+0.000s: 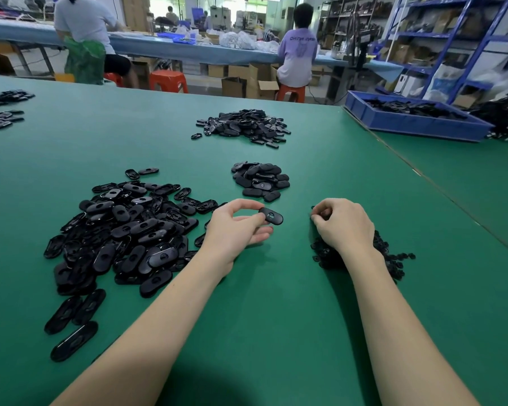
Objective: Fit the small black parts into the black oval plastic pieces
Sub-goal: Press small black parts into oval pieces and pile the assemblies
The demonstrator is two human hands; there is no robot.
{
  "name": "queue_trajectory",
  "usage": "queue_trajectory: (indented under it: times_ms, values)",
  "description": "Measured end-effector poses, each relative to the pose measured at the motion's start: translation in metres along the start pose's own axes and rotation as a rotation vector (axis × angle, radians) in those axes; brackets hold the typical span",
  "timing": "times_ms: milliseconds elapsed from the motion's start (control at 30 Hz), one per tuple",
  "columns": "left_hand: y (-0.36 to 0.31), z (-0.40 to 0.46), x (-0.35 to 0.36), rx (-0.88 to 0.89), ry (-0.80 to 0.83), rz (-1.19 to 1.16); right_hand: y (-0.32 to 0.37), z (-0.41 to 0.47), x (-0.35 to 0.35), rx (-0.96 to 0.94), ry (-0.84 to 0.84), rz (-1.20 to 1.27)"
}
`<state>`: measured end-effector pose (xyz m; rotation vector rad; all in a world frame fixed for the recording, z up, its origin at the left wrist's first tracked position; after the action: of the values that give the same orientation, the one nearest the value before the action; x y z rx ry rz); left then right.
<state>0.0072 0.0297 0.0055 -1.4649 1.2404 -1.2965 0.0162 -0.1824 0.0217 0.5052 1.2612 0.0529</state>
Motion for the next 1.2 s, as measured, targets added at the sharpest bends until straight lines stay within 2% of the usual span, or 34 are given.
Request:
queue_trajectory:
  times_ms: [333, 633, 733, 800, 833, 900, 967, 1067, 1200]
  values:
    - [0.001, 0.002, 0.000, -0.026, 0.009, -0.019, 0.002, 0.000, -0.002, -0.009, 0.033, -0.029]
    - [0.001, 0.002, -0.001, -0.012, 0.000, -0.011, 0.005, -0.001, -0.006, 0.021, 0.145, -0.058]
    - [0.000, 0.002, -0.002, -0.003, -0.010, -0.013, 0.007, -0.003, -0.009, 0.025, 0.125, -0.044]
    - [0.000, 0.002, -0.003, 0.016, -0.028, -0.012, 0.009, -0.002, -0.013, 0.004, 0.099, 0.062]
    - [0.000, 0.002, -0.004, 0.032, -0.036, -0.006, 0.011, -0.001, -0.015, -0.018, 0.119, 0.196]
    - [-0.001, 0.002, -0.005, 0.077, -0.042, 0.016, 0.021, -0.003, -0.019, -0.061, 0.236, 0.535]
    - [-0.002, 0.002, -0.005, 0.117, -0.039, 0.046, 0.033, -0.008, -0.022, -0.106, 0.342, 0.710]
    - [-0.005, 0.001, -0.004, 0.175, -0.033, 0.116, 0.048, -0.014, -0.020, -0.163, 0.423, 0.734]
    - [-0.008, -0.001, -0.003, 0.214, -0.028, 0.159, 0.056, -0.017, -0.016, -0.122, 0.420, 0.752]
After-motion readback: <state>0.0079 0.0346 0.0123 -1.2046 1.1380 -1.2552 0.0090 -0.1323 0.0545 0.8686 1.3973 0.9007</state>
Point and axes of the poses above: each hand's wrist, its own z-axis towards the middle knuckle, its own x-axis out of the palm, y = z × x, the point moved 3 cm from there along z, towards the middle knuckle
